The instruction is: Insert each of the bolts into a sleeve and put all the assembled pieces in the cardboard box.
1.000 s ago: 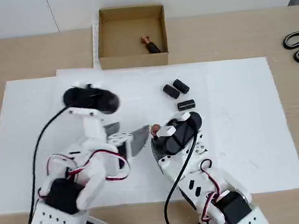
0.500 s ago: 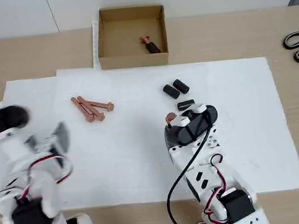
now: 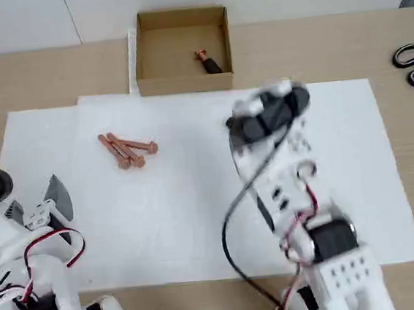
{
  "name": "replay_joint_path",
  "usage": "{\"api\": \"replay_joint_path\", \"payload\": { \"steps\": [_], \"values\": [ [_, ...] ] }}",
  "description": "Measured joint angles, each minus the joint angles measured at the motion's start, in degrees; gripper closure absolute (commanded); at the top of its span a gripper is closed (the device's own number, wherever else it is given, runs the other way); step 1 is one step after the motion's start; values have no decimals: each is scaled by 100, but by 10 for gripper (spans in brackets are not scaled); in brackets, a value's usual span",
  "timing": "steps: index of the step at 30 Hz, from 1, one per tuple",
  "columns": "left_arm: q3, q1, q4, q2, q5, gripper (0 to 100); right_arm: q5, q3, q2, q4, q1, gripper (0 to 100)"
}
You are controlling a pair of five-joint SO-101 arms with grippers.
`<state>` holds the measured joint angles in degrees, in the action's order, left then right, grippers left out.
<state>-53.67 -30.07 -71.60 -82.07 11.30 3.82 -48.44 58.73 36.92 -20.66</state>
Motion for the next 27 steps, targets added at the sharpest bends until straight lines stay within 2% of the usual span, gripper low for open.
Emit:
{"api": "replay_joint_path", "payload": {
  "steps": [16, 27],
  "values": [
    [-202, -9, 0, -9, 0, 756, 0, 5046, -6752, -2189, 273, 995],
    [-202, -9, 0, -18, 0, 756, 0, 8255, -10224, -2356, 290, 995]
  ]
}}
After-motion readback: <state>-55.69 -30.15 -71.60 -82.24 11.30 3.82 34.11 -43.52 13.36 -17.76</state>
